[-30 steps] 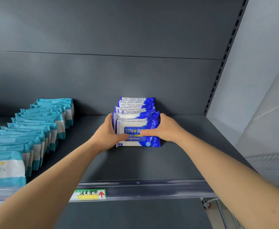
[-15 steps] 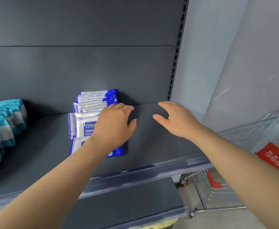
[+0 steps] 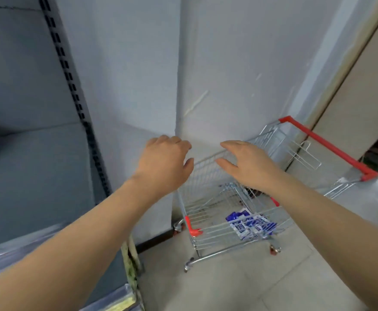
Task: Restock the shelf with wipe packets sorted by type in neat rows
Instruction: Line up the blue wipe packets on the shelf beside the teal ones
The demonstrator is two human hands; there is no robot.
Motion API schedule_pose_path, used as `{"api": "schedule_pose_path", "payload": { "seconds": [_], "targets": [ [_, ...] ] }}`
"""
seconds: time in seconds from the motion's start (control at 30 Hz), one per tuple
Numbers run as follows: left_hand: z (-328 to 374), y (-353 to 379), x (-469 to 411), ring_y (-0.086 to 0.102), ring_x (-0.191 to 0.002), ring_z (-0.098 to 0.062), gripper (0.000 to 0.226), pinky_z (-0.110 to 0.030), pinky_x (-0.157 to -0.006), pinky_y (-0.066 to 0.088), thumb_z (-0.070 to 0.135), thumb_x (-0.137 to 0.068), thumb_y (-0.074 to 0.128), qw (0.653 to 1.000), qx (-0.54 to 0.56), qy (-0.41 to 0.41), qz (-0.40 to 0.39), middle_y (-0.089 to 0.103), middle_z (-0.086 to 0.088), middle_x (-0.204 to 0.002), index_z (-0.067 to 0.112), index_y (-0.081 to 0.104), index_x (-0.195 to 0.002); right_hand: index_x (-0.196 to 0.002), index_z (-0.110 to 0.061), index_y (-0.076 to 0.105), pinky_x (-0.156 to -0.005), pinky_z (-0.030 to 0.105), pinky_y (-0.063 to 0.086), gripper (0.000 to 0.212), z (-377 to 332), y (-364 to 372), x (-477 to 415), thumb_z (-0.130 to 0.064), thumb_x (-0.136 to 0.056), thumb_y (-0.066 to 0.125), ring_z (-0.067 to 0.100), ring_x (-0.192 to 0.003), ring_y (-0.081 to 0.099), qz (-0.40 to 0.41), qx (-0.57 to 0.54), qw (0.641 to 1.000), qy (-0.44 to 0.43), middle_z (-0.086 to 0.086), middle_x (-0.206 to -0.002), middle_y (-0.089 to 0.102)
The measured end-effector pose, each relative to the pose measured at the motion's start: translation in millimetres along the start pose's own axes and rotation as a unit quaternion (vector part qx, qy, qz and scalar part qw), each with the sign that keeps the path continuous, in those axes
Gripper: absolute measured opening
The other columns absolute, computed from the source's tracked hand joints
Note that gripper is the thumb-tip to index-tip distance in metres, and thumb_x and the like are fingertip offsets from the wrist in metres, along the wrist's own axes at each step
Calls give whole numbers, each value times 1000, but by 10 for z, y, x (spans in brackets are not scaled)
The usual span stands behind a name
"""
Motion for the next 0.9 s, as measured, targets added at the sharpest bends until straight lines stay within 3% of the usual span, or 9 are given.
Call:
{"api": "schedule_pose_path", "payload": {
  "seconds": [0.23, 0.53, 0.67, 0.9],
  "targets": [
    [916, 1249, -785, 58, -101, -24, 35, -35, -88, 43, 40, -93, 44, 994, 6, 17, -110, 64, -1, -109, 19, 62, -115, -140, -12, 45, -105, 32, 35, 54, 1705, 407, -112, -42, -96, 49, 23, -129, 47, -69, -7, 994, 80, 8, -142, 49],
    [1255, 3361, -1678, 58, -104, -23, 35, -36, -88, 44, 40, -96, 41, 960, 15, 26, -280, 62, -3, -111, 21, 57, -121, -136, -15, 49, -98, 38, 43, 46, 3325, 1754, -683, -39, -96, 49, 28, -115, 56, -213, -41, 964, 157, 11, -127, 60],
    [1302, 4392, -1912, 57, -110, -23, 36, -37, -91, 45, 39, -95, 46, 927, 64, -10, -369, 61, -1, -121, 21, 56, -125, -140, -13, 45, -105, 38, 38, 50, 3923, 2501, -913, -38, -97, 49, 27, -126, 49, -292, -48, 941, 163, 11, -138, 52],
    [1325, 6100, -1769, 49, -123, -24, 47, -36, -102, 41, 35, -89, 60, 840, 150, -137, -503, 53, -4, -135, 18, 51, -131, -134, -9, 51, -101, 40, 41, 47, 4740, 3777, -1100, -35, -94, 55, 29, -121, 52, -388, -81, 906, 150, 13, -133, 56]
  ]
}}
Point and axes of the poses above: each hand's wrist, its own x-axis away from the middle knuckle, its own y-axis out of the palm, z = x × y, the point moved 1 cm from there along -x, towards the middle knuckle
